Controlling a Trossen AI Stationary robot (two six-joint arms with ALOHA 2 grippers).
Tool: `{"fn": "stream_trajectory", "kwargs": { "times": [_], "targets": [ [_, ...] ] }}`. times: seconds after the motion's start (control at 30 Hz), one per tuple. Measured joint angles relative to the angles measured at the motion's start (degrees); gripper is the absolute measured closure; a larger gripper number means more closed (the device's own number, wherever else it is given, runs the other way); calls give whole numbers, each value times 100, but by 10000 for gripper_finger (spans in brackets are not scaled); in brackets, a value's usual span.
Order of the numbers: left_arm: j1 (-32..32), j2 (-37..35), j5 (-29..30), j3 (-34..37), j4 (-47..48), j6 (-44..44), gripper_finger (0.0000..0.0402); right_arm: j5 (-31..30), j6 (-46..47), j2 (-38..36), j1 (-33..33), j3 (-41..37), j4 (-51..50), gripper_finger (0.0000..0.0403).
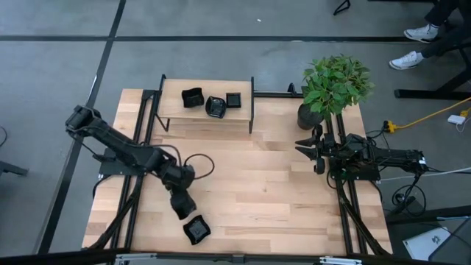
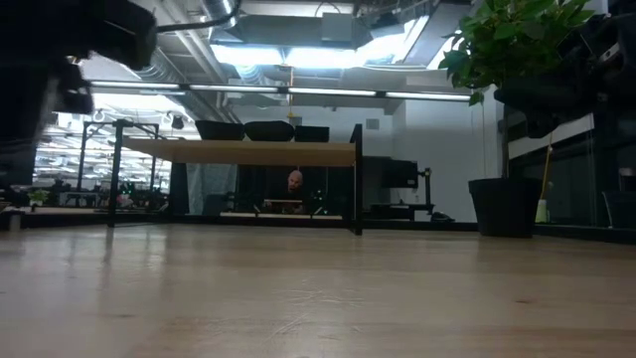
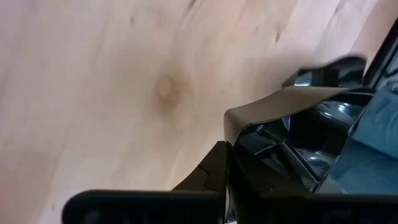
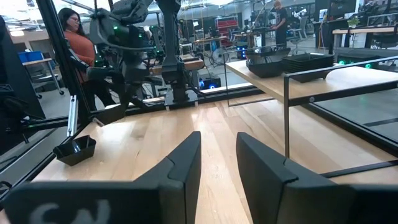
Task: Pick & Place Mini shaped plates
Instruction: Stack the distorted square plate on top of the distorted square plates on the shelf
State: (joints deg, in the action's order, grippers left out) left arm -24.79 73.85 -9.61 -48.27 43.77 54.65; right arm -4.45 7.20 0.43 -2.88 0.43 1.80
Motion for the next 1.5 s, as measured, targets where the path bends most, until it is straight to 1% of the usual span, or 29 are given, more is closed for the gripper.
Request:
{"fn": "stream_trajectory", "kwargs": {
  "times": [0.33, 0.53, 0.77, 1.0, 1.13, 1.37, 1.5],
  "targets": [
    [907, -9, -53, -268, -50, -886, 399, 0, 0, -2, -2, 0, 0, 300],
    [1584, -9, -55, -608, -50, -1364, 399, 0, 0, -1, 0, 1, -1, 300],
    [2449, -9, -49, -1120, -51, -1626, 399, 0, 0, -1, 0, 1, 0, 300],
    [3231, -12, 153, -1658, -79, -1643, 399, 0, 0, 0, -1, 2, -1, 300],
    [3593, -12, 277, -1968, -306, -1632, 399, 0, 0, -1, 0, 2, 0, 300],
    [4123, -12, 855, -2518, -373, -1376, 399, 0, 0, 0, 0, 2, -1, 300],
    [4424, -12, 957, -2715, -371, -1319, 399, 0, 0, -2, -1, 2, 0, 300]
  ]
}}
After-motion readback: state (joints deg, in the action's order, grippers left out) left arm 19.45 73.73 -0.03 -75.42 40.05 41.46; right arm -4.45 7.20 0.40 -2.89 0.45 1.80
